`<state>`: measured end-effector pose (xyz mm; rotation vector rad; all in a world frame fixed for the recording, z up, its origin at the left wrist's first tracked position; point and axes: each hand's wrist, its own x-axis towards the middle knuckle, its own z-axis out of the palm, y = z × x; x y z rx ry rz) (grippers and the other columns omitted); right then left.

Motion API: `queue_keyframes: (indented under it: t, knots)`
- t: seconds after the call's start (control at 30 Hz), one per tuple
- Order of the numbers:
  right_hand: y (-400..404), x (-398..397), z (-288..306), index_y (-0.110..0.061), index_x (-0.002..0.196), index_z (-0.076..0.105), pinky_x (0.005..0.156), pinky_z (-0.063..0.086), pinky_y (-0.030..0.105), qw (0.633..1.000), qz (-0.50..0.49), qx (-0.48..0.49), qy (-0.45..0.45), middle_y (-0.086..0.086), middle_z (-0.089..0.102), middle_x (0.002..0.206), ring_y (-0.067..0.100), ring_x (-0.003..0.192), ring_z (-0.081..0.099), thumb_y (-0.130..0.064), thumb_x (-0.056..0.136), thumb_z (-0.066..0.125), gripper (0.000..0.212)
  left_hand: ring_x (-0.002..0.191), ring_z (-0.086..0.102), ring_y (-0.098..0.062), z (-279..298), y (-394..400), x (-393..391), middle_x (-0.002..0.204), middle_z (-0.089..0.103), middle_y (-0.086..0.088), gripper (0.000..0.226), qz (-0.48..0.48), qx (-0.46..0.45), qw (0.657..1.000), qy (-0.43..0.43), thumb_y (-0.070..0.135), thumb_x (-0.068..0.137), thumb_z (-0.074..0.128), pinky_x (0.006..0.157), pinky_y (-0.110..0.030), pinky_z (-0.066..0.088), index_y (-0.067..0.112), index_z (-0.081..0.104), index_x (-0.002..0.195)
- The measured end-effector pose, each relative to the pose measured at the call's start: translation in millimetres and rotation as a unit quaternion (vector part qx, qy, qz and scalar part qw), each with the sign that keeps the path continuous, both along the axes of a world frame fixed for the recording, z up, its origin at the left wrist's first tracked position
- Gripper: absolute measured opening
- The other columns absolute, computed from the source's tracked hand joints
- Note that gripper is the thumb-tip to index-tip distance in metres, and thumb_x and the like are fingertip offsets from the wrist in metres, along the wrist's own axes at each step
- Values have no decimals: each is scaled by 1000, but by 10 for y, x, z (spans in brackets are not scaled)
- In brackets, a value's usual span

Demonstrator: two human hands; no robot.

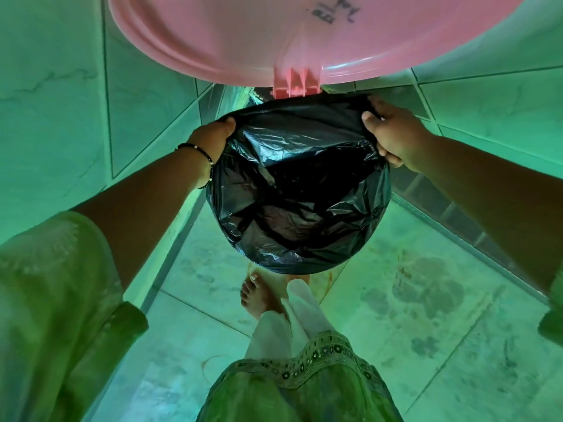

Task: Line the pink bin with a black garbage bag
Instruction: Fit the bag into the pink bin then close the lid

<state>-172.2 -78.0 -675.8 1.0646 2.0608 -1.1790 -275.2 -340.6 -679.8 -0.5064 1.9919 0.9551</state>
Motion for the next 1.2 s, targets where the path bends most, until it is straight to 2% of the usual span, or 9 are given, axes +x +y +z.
queue_keyframes:
  t: [0.1, 0.27, 0.37, 0.53, 0.6, 0.7, 0.83, 1.0, 1.2]
  knots:
    - [34, 59, -115, -44, 142, 29, 36, 34, 18, 999, 21, 11, -45, 9, 47, 67, 16, 36, 39, -44, 98, 34, 44, 117, 56, -29, -167, -202, -19, 131, 57, -10, 89, 70, 1, 995, -72, 72, 61, 59, 104, -45, 43, 14, 54, 128]
    - [147, 619, -329, -49, 145, 5, 38, 31, 21, 990, 49, 0, -129, 12, 46, 65, 13, 43, 32, -29, 102, 20, 49, 109, 59, -26, -276, -467, 359, 118, 64, -6, 57, 120, -6, 983, -140, 63, 82, 51, 96, -41, 48, 17, 60, 115]
    - [192, 1038, -410, -40, 148, -3, 28, 33, 17, 978, 104, 6, -182, 20, 65, 81, 12, 25, 34, -29, 100, 37, 64, 120, 51, -23, -301, -667, 619, 125, 59, -4, 41, 156, -29, 978, -134, 53, 87, 52, 93, -40, 43, 21, 57, 111]
    - [42, 1367, -403, -16, 139, 40, 36, 38, 20, 984, 52, 15, -170, 9, 71, 90, 15, 33, 44, -36, 96, 45, 48, 108, 53, -26, -271, -736, 852, 114, 58, -7, 28, 241, 39, 967, -75, 28, 95, 49, 93, -43, 44, 15, 58, 119]
    - [-69, 1387, -357, -14, 117, 58, 40, 41, 21, 990, -68, -29, -118, 5, 67, 84, 14, 35, 49, -31, 97, 44, 29, 105, 56, -31, -260, -790, 908, 109, 59, -11, 30, 163, 0, 987, -11, 9, 93, 52, 98, -47, 45, 7, 58, 122]
    - [-263, 1431, -237, -13, 90, 61, 46, 42, 25, 960, -256, -114, -22, 11, 59, 81, 16, 42, 52, -24, 96, 47, 19, 119, 54, -37, -258, -929, 995, 122, 61, -23, 36, -104, -104, 988, 55, 6, 86, 63, 104, -47, 42, 2, 59, 121]
    - [-514, 1479, -10, -14, 80, 59, 51, 42, 27, 891, -425, -151, 45, 4, 57, 70, 15, 45, 51, -32, 94, 52, 24, 124, 51, -32, -212, -1038, 1122, 131, 58, -17, 42, -257, -157, 953, -27, 14, 92, 55, 108, -38, 36, 11, 49, 133]
    - [-744, 1539, 99, -17, 77, 58, 57, 41, 29, 866, -472, -153, 67, 0, 54, 71, 15, 53, 50, -17, 90, 59, 14, 124, 51, -34, -68, -985, 1255, 134, 53, -18, 38, -16, -52, 990, -127, 5, 96, 46, 99, -46, 41, 9, 47, 133]
    - [-736, 1596, 15, -14, 73, 58, 56, 40, 28, 858, -492, -142, 47, 1, 52, 65, 14, 53, 45, -10, 90, 57, 17, 130, 47, -30, -55, -847, 1410, 131, 53, -12, 40, 87, 17, 976, -199, -2, 98, 37, 97, -44, 41, 17, 43, 132]
